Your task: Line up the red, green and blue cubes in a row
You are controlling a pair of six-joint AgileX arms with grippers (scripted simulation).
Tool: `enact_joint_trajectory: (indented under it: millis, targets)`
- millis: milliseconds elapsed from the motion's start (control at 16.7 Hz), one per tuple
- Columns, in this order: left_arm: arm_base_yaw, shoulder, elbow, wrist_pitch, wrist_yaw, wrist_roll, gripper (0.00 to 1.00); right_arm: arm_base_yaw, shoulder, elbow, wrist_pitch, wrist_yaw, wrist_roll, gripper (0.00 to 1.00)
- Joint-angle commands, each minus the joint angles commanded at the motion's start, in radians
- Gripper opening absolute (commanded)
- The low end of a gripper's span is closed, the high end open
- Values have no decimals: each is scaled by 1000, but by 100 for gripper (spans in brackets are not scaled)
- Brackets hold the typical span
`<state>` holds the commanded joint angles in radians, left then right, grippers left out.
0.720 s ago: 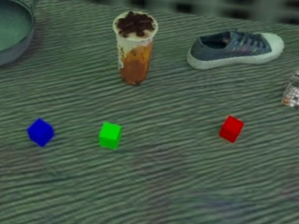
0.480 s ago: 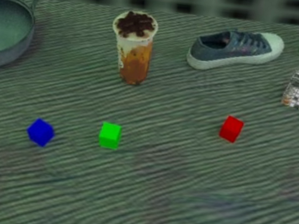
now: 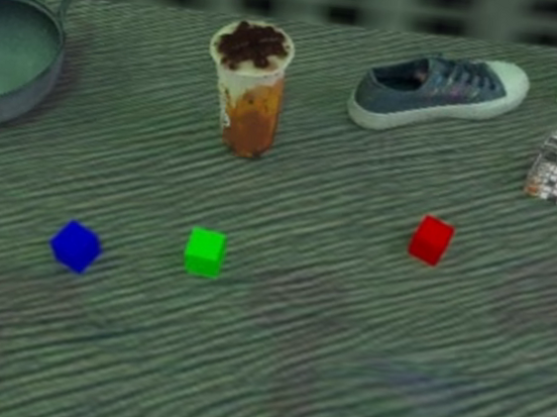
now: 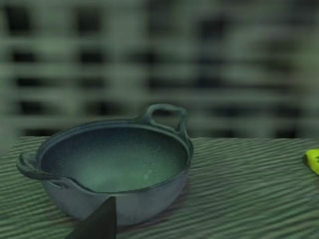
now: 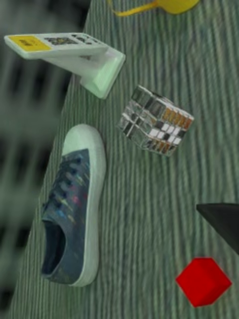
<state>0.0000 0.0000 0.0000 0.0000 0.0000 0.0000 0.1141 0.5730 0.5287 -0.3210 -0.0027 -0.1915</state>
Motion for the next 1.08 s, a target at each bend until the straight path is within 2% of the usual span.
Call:
enact_joint_trajectory:
  millis: [660,1080]
  targets:
    - [0,0,0,0,0,0,100,195,1254,913,-633,5,-347,100]
    - [0,0,0,0,0,0,100,270,1649,1293,-836,6,-478,100]
